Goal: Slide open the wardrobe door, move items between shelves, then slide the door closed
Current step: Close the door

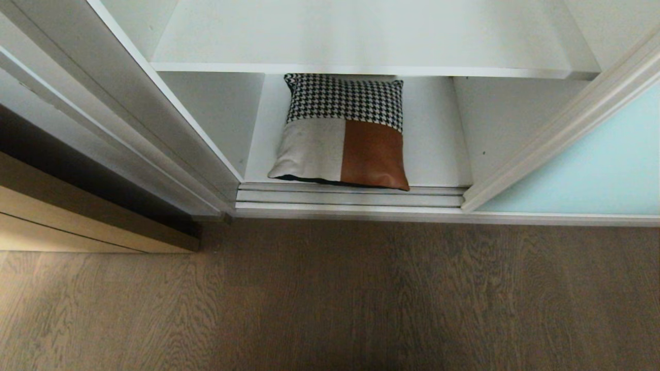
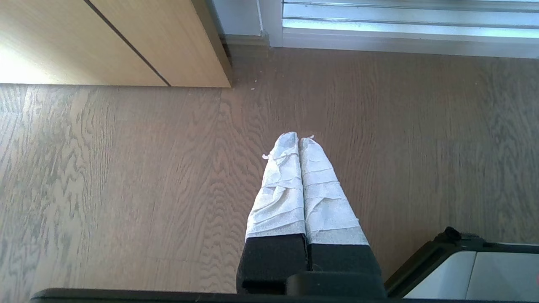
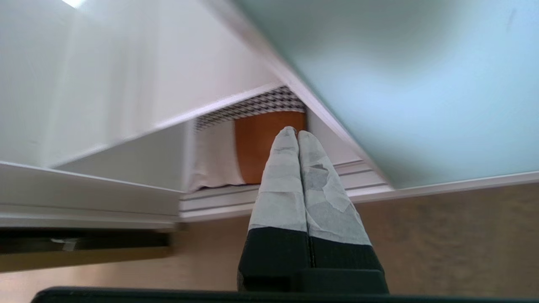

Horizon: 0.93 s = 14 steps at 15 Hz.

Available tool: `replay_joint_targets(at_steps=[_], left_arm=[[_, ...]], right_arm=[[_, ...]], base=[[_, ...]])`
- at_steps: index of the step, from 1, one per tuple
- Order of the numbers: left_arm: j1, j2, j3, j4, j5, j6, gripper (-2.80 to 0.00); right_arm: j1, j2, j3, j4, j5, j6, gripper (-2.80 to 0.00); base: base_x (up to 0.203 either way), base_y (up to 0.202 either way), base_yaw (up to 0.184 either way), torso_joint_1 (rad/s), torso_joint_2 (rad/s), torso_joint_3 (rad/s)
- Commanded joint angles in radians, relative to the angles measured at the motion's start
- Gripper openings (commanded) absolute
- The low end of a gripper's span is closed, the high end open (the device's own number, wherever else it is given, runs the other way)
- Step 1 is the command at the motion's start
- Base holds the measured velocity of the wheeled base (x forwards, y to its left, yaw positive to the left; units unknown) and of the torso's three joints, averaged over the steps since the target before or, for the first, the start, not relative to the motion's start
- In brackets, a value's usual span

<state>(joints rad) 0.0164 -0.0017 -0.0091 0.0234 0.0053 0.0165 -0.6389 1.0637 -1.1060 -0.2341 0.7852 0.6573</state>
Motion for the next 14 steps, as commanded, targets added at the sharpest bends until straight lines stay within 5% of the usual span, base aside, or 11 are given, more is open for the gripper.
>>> replay_joint_targets(at_steps=[1, 14], left_arm=[[0.0, 0.003, 0.0, 0.0, 0.001, 0.0, -2.8], [0.0, 0.003, 0.0, 0.0, 0.001, 0.0, -2.8]], right_arm=[[-0.002, 0.063, 0.0, -0.032, 0.032, 0.039, -2.8], [0.092, 0.313, -0.163, -0.047, 0.058, 0.042, -2.8]], base=[[0.0, 0.0, 0.0, 0.0, 0.0, 0.0], [0.0, 0.0, 0.0, 0.0, 0.0, 0.0]])
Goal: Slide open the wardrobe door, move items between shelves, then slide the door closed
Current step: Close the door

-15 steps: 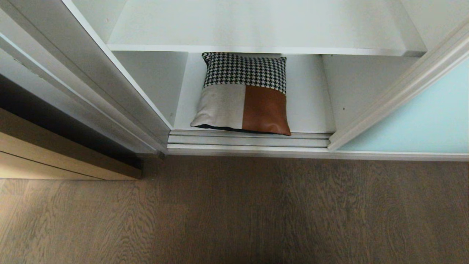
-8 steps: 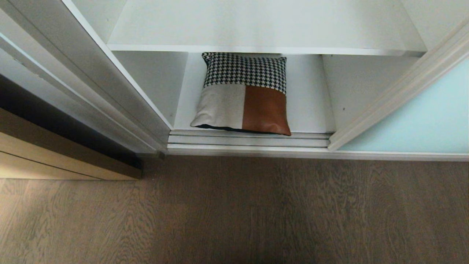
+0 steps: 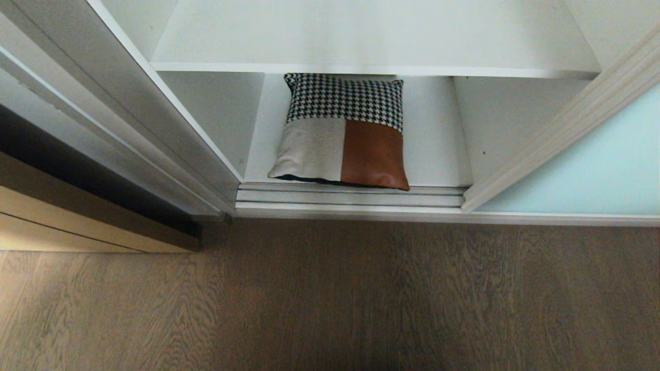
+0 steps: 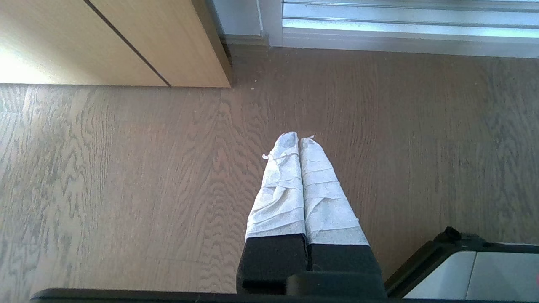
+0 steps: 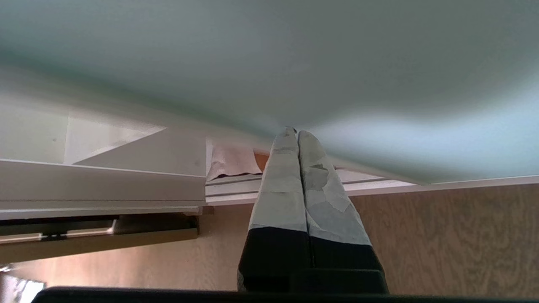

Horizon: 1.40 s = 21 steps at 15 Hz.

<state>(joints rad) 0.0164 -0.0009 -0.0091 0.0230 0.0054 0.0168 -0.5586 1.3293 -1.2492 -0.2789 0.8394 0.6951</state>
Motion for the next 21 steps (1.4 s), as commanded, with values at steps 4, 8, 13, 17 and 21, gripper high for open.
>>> replay_joint_targets(at_steps=[4, 8, 13, 17, 21], left_arm=[[0.0, 0.002, 0.0, 0.0, 0.001, 0.0, -2.8], [0.0, 0.002, 0.0, 0.0, 0.001, 0.0, -2.8], [0.0, 0.002, 0.0, 0.0, 0.001, 0.0, -2.8], [0.0, 0.002, 0.0, 0.0, 0.001, 0.0, -2.8], [0.0, 0.002, 0.0, 0.0, 0.001, 0.0, -2.8]], right_arm=[[0.046, 0.085, -0.065, -0.002, 0.002, 0.003, -2.8], [0.066, 0.103, -0.101, 0.0, 0.0, 0.004, -2.8], [0.158, 0.069, -0.074, 0.001, 0.0, 0.004, -2.8], [0.233, 0.067, -0.074, 0.0, -0.038, 0.002, -2.8], [0.406, 0.071, -0.075, 0.001, -0.155, -0.022, -2.8]], base=[[0.0, 0.0, 0.0, 0.0, 0.0, 0.0], [0.0, 0.0, 0.0, 0.0, 0.0, 0.0], [0.0, 0.0, 0.0, 0.0, 0.0, 0.0], [0.0, 0.0, 0.0, 0.0, 0.0, 0.0], [0.0, 0.0, 0.0, 0.0, 0.0, 0.0]])
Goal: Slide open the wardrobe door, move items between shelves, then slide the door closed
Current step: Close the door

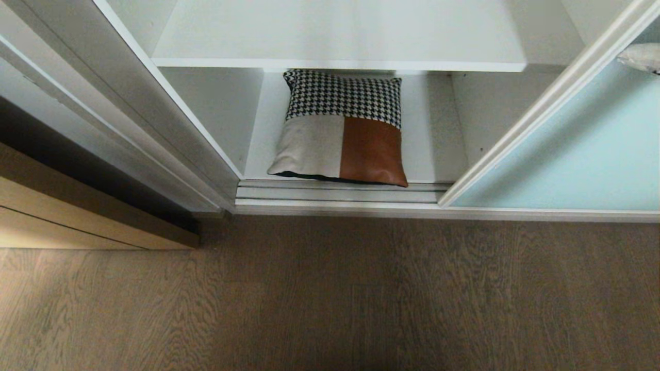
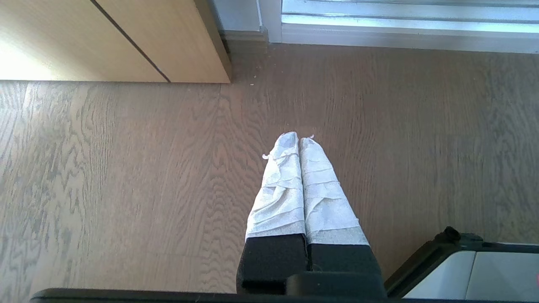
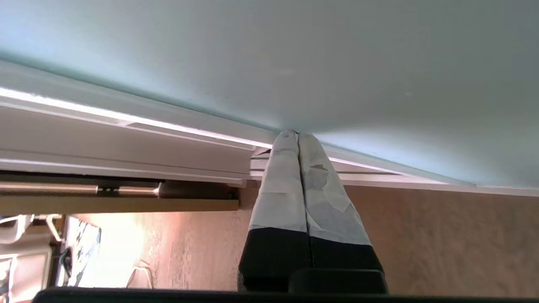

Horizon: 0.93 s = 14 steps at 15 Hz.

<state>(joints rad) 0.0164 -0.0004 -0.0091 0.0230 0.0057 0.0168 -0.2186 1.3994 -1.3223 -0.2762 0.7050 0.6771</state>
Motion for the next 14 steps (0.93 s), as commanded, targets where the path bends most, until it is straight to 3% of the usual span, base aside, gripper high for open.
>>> replay_joint_targets(at_steps=[1, 5, 11, 14], left_arm=[[0.0, 0.002, 0.0, 0.0, 0.0, 0.0, -2.8], [0.0, 0.002, 0.0, 0.0, 0.0, 0.0, -2.8], [0.0, 0.002, 0.0, 0.0, 0.0, 0.0, -2.8], [0.0, 0.002, 0.0, 0.0, 0.0, 0.0, -2.8]], right_arm=[[0.117, 0.003, -0.006, 0.001, -0.046, -0.023, -2.8], [0.354, 0.031, -0.014, 0.012, -0.155, -0.127, -2.8], [0.758, 0.094, 0.01, 0.02, -0.367, -0.39, -2.8], [0.839, 0.002, 0.051, 0.028, -0.397, -0.435, -2.8]], base=[[0.0, 0.0, 0.0, 0.0, 0.0, 0.0], [0.0, 0.0, 0.0, 0.0, 0.0, 0.0], [0.0, 0.0, 0.0, 0.0, 0.0, 0.0], [0.0, 0.0, 0.0, 0.0, 0.0, 0.0]])
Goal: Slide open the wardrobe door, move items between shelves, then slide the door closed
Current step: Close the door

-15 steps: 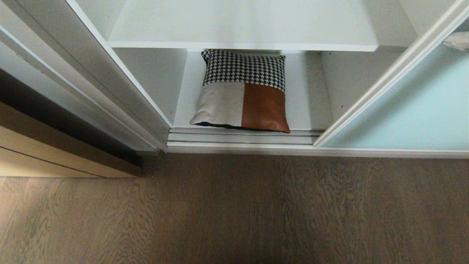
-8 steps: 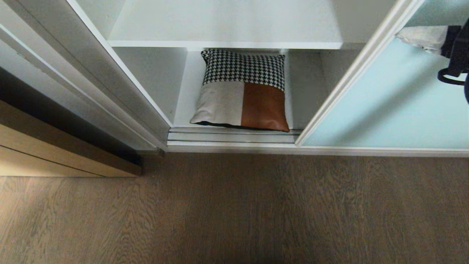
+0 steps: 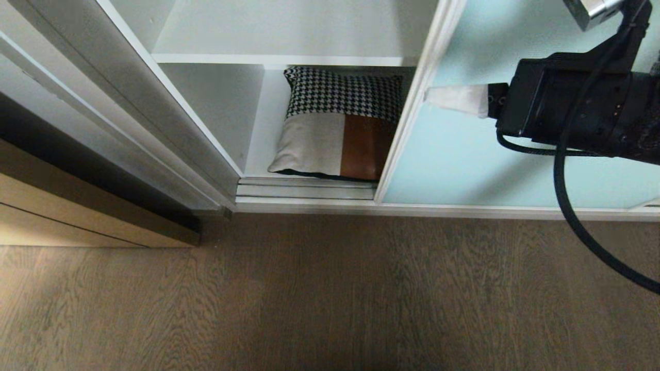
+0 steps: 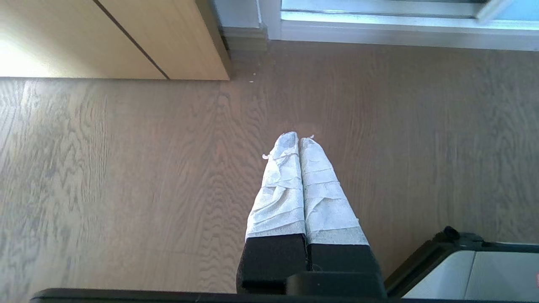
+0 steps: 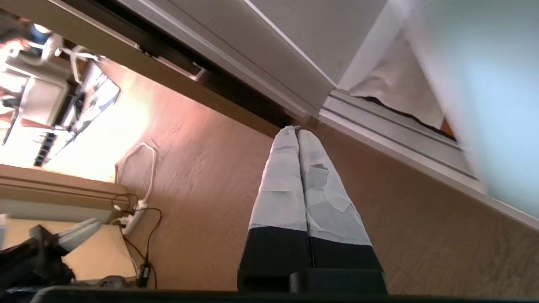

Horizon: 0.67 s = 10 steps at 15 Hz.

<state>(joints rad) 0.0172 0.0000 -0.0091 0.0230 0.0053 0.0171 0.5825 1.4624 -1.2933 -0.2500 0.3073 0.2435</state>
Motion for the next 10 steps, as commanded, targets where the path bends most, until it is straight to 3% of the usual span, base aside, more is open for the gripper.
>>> replay_joint_targets(at_steps=[1, 3, 5, 10], left_arm=[[0.0, 0.002, 0.0, 0.0, 0.001, 0.0, -2.8], [0.0, 0.002, 0.0, 0.0, 0.001, 0.0, -2.8], [0.0, 0.002, 0.0, 0.0, 0.001, 0.0, -2.8], [0.0, 0.002, 0.0, 0.0, 0.001, 0.0, -2.8]], right_arm=[[0.057, -0.113, 0.044, 0.01, 0.001, -0.005, -2.8], [0.084, -0.222, 0.096, 0.03, -0.003, -0.007, -2.8], [0.039, -0.319, 0.137, 0.042, -0.036, -0.008, -2.8], [-0.451, -0.427, 0.109, 0.086, -0.218, -0.044, -2.8]], base=[[0.0, 0.0, 0.0, 0.0, 0.0, 0.0], [0.0, 0.0, 0.0, 0.0, 0.0, 0.0], [0.0, 0.0, 0.0, 0.0, 0.0, 0.0], [0.0, 0.0, 0.0, 0.0, 0.0, 0.0]])
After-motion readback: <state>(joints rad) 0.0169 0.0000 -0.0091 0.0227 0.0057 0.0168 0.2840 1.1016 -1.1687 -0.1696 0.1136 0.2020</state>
